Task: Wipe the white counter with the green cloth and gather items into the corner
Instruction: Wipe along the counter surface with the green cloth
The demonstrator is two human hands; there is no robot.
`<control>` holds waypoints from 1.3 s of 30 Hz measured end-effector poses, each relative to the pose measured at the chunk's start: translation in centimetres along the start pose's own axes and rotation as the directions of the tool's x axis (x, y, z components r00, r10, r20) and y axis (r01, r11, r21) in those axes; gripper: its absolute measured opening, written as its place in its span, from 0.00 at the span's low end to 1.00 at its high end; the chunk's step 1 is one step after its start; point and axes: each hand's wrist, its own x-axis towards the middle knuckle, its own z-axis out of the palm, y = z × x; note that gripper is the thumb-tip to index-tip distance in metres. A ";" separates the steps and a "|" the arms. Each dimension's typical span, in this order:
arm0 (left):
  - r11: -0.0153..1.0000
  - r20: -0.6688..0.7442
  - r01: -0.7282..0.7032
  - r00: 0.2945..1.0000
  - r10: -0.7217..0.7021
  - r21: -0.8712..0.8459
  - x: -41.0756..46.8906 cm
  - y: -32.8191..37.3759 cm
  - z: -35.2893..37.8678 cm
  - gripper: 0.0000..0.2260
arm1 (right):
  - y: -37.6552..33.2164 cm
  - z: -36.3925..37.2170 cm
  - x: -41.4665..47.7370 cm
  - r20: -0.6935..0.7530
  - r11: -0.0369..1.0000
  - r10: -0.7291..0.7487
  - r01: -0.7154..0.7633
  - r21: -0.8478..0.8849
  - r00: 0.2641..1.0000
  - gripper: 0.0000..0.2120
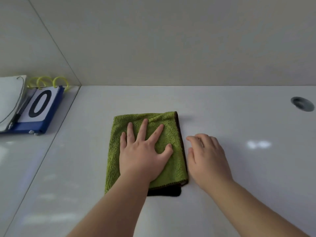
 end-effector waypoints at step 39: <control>0.839 0.039 0.391 0.912 -0.407 -0.379 10.7 -6.7 -6.2 0.19 | -1.7 1.9 8.5 -0.048 0.982 0.175 -0.170 0.087 0.983 0.19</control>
